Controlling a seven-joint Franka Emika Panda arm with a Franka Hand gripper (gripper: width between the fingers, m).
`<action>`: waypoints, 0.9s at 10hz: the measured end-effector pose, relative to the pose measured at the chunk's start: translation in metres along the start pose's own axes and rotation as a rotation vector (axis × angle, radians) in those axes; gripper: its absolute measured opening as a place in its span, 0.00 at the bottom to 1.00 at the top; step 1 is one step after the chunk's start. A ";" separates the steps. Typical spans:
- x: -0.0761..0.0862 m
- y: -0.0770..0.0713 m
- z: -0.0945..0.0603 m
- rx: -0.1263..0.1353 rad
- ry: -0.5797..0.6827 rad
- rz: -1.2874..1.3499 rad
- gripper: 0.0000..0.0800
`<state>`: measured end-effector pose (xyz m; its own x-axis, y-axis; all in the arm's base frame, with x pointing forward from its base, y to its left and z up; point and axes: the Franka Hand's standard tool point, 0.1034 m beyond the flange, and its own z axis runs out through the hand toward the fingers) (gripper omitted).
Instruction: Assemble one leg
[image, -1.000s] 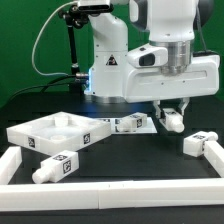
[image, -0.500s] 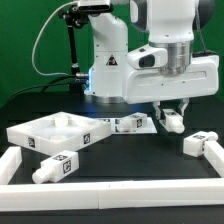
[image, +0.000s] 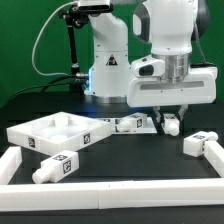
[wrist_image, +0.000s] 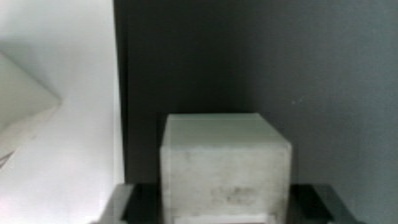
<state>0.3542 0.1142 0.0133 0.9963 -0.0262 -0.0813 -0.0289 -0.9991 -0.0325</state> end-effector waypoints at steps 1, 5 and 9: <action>0.000 0.000 0.000 0.000 0.000 -0.001 0.36; 0.001 0.005 -0.009 -0.003 -0.056 0.062 0.71; 0.073 -0.022 -0.059 0.019 -0.107 0.352 0.81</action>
Offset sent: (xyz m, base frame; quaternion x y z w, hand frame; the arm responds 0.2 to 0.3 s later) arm 0.0000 0.0000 0.0000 0.0000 0.0000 0.0000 1.0000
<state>0.4322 0.1326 0.0664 0.9112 -0.3634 -0.1940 -0.3708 -0.9287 -0.0024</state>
